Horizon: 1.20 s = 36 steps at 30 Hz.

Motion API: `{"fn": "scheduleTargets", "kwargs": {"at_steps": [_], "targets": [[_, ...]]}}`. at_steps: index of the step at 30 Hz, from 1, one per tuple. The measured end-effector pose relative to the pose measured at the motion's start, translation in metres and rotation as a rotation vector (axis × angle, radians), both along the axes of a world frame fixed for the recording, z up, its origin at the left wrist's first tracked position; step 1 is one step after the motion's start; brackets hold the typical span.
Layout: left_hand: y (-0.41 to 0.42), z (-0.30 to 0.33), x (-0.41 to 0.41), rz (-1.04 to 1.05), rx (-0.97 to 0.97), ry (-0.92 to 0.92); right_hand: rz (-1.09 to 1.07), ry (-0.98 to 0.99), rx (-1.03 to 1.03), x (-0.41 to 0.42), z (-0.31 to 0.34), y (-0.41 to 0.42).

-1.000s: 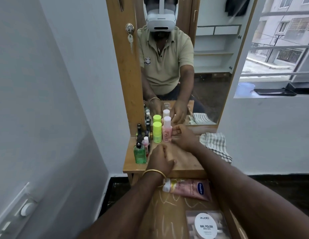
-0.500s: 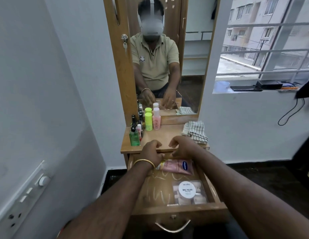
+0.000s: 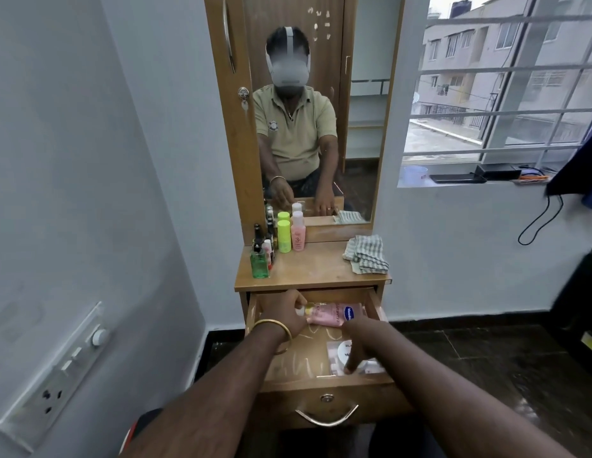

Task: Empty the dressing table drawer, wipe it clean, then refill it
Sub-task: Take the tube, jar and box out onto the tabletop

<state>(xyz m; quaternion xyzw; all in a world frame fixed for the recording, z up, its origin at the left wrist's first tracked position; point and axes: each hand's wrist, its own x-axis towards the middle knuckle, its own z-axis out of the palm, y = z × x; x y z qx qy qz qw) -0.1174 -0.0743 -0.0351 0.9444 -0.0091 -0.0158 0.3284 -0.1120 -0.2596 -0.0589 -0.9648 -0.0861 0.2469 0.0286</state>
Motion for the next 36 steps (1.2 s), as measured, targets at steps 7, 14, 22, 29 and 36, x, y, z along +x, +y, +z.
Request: {"fn": "scheduleTargets", "kwargs": {"at_steps": [7, 14, 22, 29, 36], "targets": [[0.012, -0.002, 0.008, 0.001, -0.012, 0.033, 0.011, -0.017, -0.003, 0.003, -0.009, 0.002], [0.019, 0.0, 0.022, 0.028, -0.068, -0.018, -0.012, -0.185, 0.186, 0.03, 0.031, 0.01], [0.016, 0.001, 0.045, -0.037, 0.001, -0.013, -0.009, -0.299, 0.295, 0.065, 0.074, 0.017], [-0.008, -0.036, 0.049, -0.288, 0.424, 0.028, 0.075, -0.165, 0.159, 0.056, 0.04, 0.009], [-0.022, -0.061, 0.059, -0.289, 0.679, -0.096, 0.055, -0.118, 0.158, 0.055, 0.022, -0.011]]}}
